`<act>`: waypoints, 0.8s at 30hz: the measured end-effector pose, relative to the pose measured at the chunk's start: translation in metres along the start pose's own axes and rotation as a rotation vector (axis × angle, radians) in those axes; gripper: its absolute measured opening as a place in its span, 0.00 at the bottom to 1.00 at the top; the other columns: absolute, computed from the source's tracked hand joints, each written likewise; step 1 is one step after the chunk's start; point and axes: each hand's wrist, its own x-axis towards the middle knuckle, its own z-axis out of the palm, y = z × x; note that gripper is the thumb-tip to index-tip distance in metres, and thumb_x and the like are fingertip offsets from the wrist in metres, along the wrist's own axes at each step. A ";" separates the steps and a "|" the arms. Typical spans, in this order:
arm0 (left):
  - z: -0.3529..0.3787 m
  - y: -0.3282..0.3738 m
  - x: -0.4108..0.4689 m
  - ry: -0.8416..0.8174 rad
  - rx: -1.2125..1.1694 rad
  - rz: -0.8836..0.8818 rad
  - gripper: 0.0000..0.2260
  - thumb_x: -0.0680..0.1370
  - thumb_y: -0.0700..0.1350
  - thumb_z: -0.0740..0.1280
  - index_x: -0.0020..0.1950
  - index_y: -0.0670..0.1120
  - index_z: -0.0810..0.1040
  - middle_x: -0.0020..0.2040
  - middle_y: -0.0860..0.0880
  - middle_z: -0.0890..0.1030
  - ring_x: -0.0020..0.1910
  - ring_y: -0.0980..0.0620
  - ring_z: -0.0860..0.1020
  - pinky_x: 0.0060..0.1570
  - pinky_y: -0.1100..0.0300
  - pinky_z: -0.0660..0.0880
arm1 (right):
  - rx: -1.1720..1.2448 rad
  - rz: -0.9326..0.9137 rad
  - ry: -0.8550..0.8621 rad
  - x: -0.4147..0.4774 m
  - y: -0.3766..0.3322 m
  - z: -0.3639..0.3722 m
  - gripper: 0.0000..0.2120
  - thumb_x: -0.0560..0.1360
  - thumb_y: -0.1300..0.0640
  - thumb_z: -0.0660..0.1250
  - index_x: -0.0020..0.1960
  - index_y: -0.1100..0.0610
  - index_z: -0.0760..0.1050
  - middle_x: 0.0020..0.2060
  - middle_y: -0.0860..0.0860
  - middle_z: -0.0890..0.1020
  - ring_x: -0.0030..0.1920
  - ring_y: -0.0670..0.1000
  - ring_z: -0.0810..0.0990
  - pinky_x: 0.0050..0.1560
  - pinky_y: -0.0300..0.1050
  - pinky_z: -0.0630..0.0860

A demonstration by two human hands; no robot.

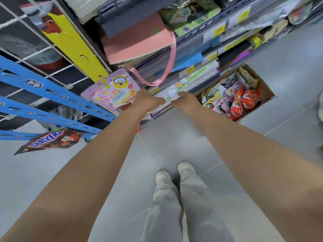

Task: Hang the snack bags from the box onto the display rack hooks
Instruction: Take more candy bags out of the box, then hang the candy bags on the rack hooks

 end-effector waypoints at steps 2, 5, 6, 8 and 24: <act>0.026 0.016 0.012 -0.047 0.060 0.035 0.33 0.73 0.48 0.71 0.72 0.38 0.59 0.69 0.43 0.68 0.67 0.46 0.68 0.52 0.61 0.66 | 0.031 0.037 0.038 0.004 0.022 -0.022 0.19 0.76 0.56 0.63 0.65 0.60 0.70 0.58 0.55 0.77 0.59 0.54 0.75 0.51 0.42 0.69; 0.066 0.037 0.034 -0.084 0.156 0.082 0.32 0.73 0.44 0.71 0.73 0.39 0.60 0.69 0.43 0.68 0.66 0.45 0.69 0.54 0.61 0.66 | 0.115 0.077 0.080 0.015 0.056 -0.057 0.15 0.77 0.58 0.63 0.62 0.58 0.72 0.56 0.58 0.78 0.57 0.57 0.76 0.49 0.41 0.69; 0.082 0.045 0.043 -0.091 0.190 0.086 0.32 0.74 0.43 0.70 0.73 0.40 0.59 0.69 0.43 0.67 0.66 0.45 0.69 0.53 0.61 0.66 | 0.112 0.103 0.086 0.019 0.069 -0.071 0.18 0.77 0.58 0.62 0.66 0.59 0.70 0.60 0.58 0.76 0.61 0.57 0.75 0.53 0.41 0.70; 0.113 0.062 0.061 -0.113 0.247 0.108 0.31 0.75 0.42 0.68 0.74 0.41 0.58 0.70 0.43 0.67 0.66 0.45 0.69 0.51 0.61 0.65 | 0.106 0.158 0.108 0.030 0.096 -0.099 0.22 0.78 0.57 0.62 0.70 0.59 0.65 0.63 0.57 0.74 0.61 0.55 0.74 0.55 0.39 0.71; 0.332 0.144 0.198 -0.125 0.391 -0.072 0.23 0.74 0.38 0.68 0.68 0.41 0.68 0.57 0.44 0.76 0.59 0.44 0.75 0.47 0.58 0.71 | -0.041 0.297 -0.005 0.203 0.267 -0.286 0.21 0.79 0.59 0.60 0.72 0.57 0.65 0.63 0.57 0.75 0.49 0.51 0.73 0.49 0.40 0.69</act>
